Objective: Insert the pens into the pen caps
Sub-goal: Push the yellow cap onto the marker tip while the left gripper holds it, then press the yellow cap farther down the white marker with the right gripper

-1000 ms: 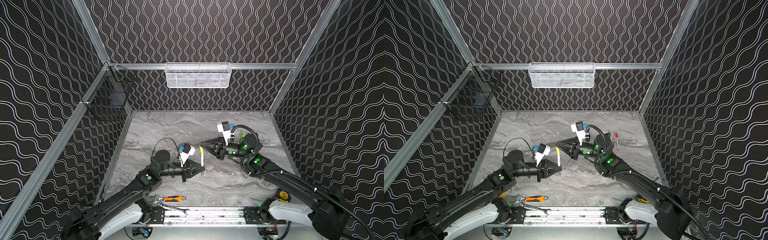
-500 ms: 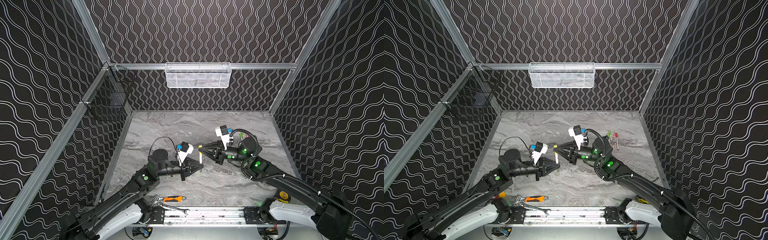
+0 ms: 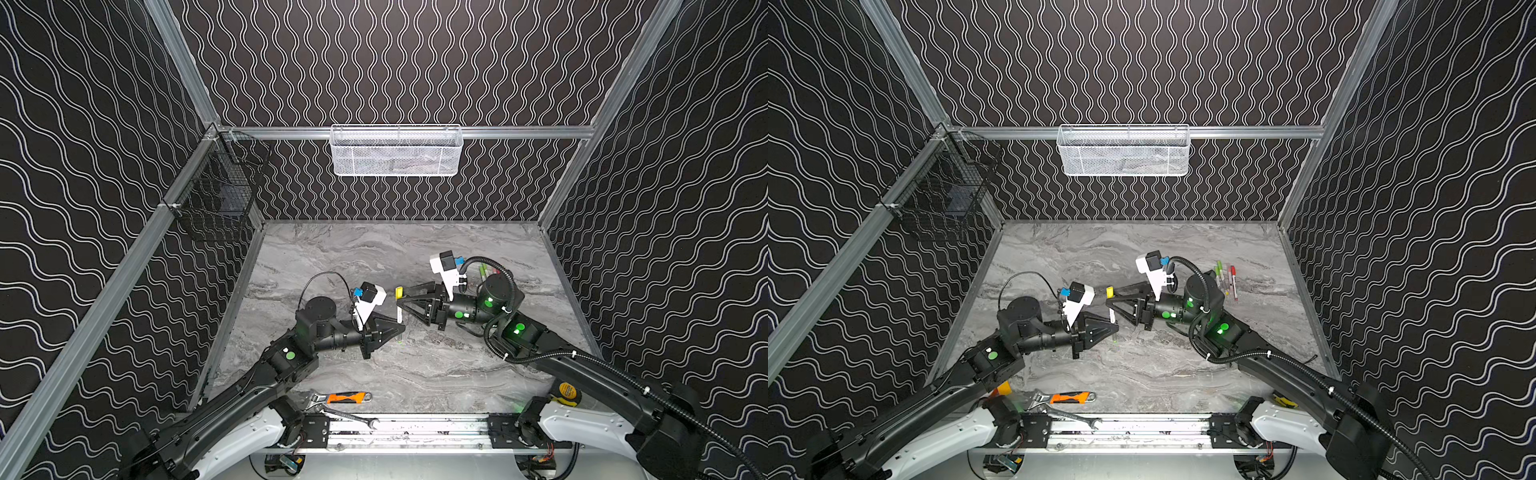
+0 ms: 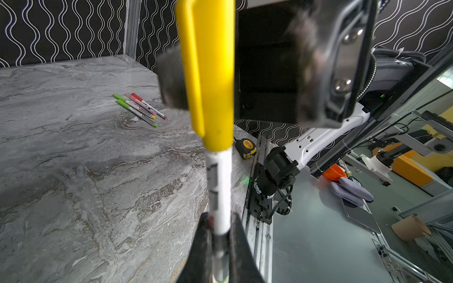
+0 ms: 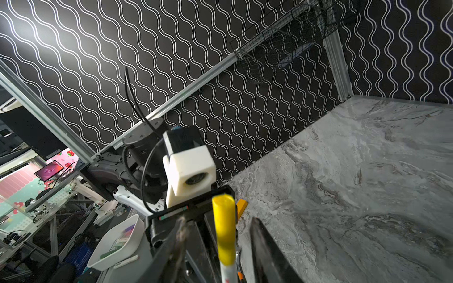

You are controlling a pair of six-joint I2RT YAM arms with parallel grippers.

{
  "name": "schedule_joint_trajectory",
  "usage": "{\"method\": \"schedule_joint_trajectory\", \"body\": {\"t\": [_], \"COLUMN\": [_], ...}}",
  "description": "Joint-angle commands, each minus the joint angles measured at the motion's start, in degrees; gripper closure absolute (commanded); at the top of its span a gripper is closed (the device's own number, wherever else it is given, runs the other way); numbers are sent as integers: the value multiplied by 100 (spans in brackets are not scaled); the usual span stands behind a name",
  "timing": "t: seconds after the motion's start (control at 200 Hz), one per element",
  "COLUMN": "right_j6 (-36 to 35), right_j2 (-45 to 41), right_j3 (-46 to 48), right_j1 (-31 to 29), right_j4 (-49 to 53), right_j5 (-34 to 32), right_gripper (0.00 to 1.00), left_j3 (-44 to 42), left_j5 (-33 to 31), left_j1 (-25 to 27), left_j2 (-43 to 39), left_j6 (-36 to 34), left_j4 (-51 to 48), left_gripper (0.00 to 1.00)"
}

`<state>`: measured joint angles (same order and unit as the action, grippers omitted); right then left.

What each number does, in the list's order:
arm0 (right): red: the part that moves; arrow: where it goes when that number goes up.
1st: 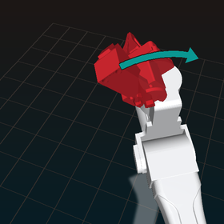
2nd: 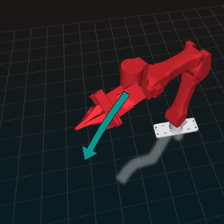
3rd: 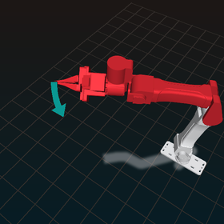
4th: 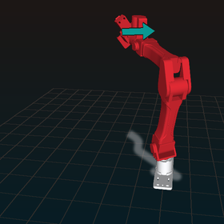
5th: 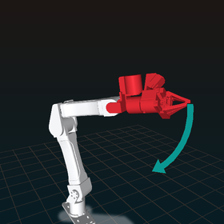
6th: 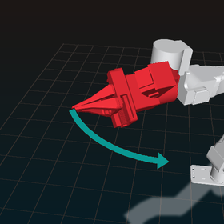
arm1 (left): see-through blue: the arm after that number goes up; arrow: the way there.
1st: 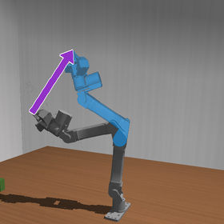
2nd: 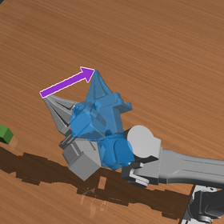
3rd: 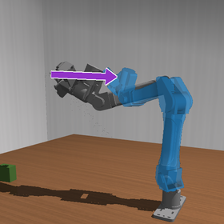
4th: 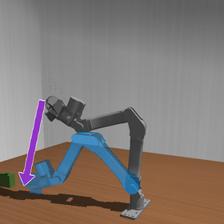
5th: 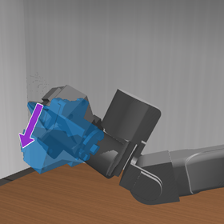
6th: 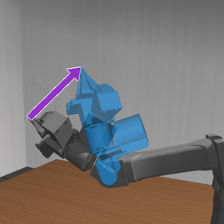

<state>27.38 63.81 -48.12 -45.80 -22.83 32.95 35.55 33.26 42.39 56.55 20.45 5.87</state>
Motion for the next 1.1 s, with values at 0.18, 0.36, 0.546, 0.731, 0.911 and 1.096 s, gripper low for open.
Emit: {"method": "schedule_joint_trajectory", "body": {"t": [0.18,0.36,0.546,0.731,0.911,1.096], "right_j6": [-443,-528,-508,-507,-504,-737], "right_j2": [229,438,483,431,369,351], "right_j3": [-668,-866,-1053,-942,-719,-442], "right_j1": [-8,-8,-15,-51,-77,-78], "right_j4": [1025,1240,1316,1445,1601,1623], "right_j5": [-214,-82,68,155,256,1096], "right_gripper": [50,58,84,99,100,100], "left_j3": [-16,-44,-47,68,379,655], "left_j5": [-85,-112,-125,-83,-5,259], "left_j1": [8,9,6,6,9,-2], "left_j2": [-30,-55,-55,-78,-141,-366], "left_j6": [-146,-153,-161,-156,-402,-718], "left_j4": [75,73,86,191,155,310], "left_gripper": [100,100,100,100,100,100]}}
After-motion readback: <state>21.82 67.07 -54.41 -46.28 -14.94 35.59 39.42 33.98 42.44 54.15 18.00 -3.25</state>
